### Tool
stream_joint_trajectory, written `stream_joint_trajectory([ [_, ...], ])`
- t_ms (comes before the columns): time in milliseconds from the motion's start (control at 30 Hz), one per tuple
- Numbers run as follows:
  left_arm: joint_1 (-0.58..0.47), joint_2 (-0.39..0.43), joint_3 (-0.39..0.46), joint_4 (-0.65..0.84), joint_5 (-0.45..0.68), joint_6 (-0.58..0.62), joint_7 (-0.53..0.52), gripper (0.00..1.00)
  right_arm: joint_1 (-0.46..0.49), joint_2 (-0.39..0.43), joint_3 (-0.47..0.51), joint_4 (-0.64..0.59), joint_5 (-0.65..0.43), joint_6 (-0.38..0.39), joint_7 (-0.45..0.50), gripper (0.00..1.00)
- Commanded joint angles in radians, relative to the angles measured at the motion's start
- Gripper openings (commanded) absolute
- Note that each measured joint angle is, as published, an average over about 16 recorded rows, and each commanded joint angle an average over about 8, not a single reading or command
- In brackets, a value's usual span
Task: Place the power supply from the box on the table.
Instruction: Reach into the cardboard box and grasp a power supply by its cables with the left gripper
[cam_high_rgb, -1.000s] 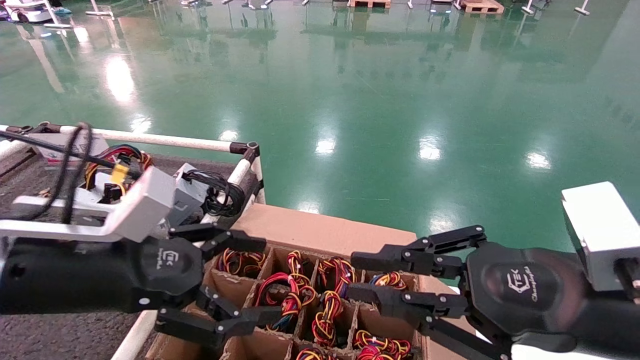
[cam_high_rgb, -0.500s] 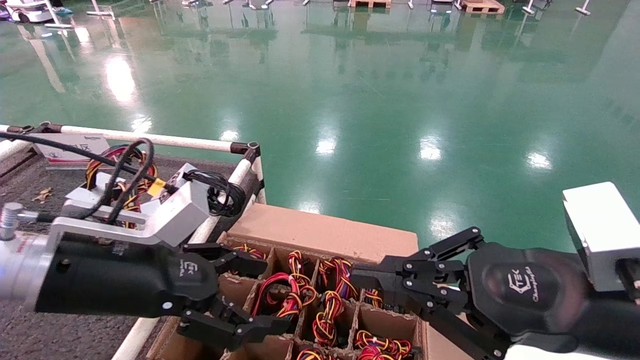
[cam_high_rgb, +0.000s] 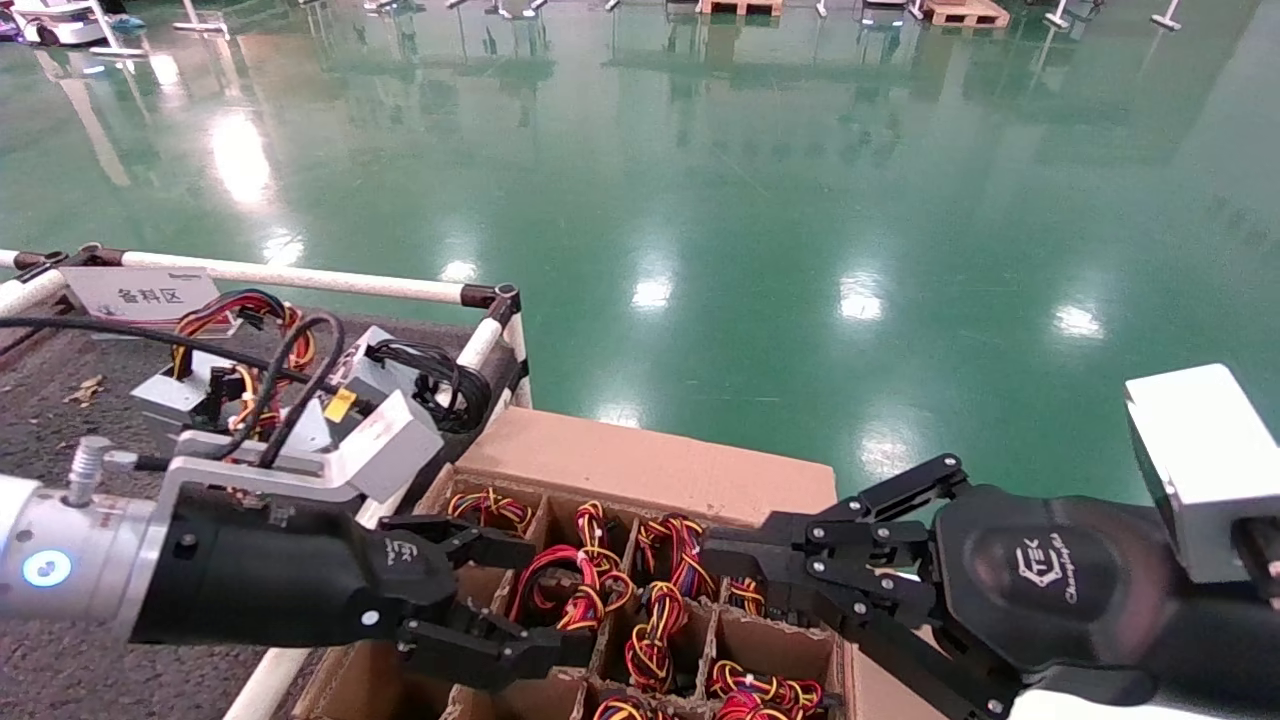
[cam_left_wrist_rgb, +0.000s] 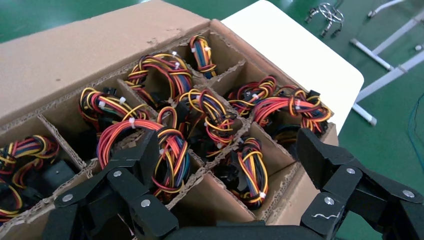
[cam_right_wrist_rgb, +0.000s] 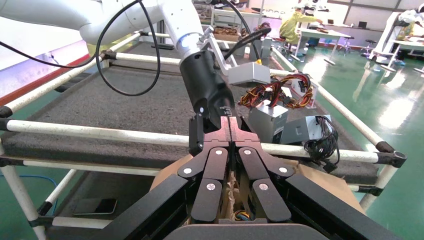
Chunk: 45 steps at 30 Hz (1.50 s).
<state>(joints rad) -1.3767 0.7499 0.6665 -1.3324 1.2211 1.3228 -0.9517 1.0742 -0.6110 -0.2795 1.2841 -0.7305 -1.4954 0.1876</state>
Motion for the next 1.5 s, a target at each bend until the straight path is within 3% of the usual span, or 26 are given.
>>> stream_joint_trajectory([
  [33,0.010,0.002,0.003,-0.001,0.005,-0.013,-0.013,1.00,0.000,0.000,0.000,0.000,0.000,0.000,0.000,0.00],
  [833,0.074,0.019,0.054,-0.015,0.056,-0.072,-0.129,1.00,0.000,0.000,0.000,0.000,0.000,0.000,0.000,0.00],
  [1500,0.117,0.046,0.068,-0.025,0.076,-0.128,-0.164,1.00,0.000,0.000,0.000,0.000,0.000,0.000,0.000,0.00],
])
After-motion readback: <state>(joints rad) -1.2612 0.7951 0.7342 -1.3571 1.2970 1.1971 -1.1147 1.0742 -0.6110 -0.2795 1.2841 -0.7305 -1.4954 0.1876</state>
